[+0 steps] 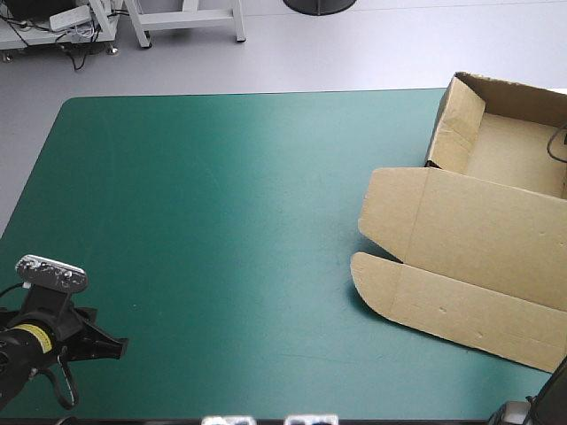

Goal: Fold the box

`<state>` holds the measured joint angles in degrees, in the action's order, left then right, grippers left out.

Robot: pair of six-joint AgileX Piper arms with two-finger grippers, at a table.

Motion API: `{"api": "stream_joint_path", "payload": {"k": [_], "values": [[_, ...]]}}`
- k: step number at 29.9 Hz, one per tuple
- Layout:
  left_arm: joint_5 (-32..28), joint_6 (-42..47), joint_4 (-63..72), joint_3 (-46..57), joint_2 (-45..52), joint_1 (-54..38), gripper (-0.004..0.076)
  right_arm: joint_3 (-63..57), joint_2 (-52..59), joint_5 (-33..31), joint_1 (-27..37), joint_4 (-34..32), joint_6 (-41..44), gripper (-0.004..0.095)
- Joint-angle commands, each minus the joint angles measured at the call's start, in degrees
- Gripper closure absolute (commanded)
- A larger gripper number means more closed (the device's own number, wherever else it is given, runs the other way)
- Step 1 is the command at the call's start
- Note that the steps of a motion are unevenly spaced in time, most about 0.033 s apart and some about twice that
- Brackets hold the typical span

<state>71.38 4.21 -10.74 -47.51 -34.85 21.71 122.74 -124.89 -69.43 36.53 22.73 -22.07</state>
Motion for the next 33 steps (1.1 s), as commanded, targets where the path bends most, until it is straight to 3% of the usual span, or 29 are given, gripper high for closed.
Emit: {"api": "stream_joint_path", "payload": {"k": [1,5,8,14,20,25,33], "values": [[2.4,0.7,-0.2,-1.3,-0.5,0.0,0.0731,1.8,3.0,1.9,0.2,3.1,-0.8,0.0647],[2.4,0.7,-0.2,-1.3,-0.5,0.0,0.0731,1.8,2.9,1.9,0.2,3.1,-1.7,0.0318],[2.4,0.7,-0.5,-1.3,-0.5,0.0,0.0731,1.8,2.9,1.7,0.2,3.1,-1.1,0.0213],[2.4,0.7,-0.5,-1.3,-0.5,0.0,0.0731,1.8,3.6,-1.0,0.2,5.1,-0.4,0.0216],[2.4,0.7,-0.5,-1.3,-0.5,0.0,0.0731,2.1,7.8,-1.2,0.2,10.2,-2.6,0.0274],[2.4,0.7,-0.5,-1.3,-0.5,0.0,0.0731,4.7,12.9,-2.2,0.2,10.8,-2.8,0.0314],[1.9,0.7,-0.4,-1.3,-0.5,0.0,0.0731,5.1,23.8,-2.4,0.2,21.0,-7.6,0.0436]]}}
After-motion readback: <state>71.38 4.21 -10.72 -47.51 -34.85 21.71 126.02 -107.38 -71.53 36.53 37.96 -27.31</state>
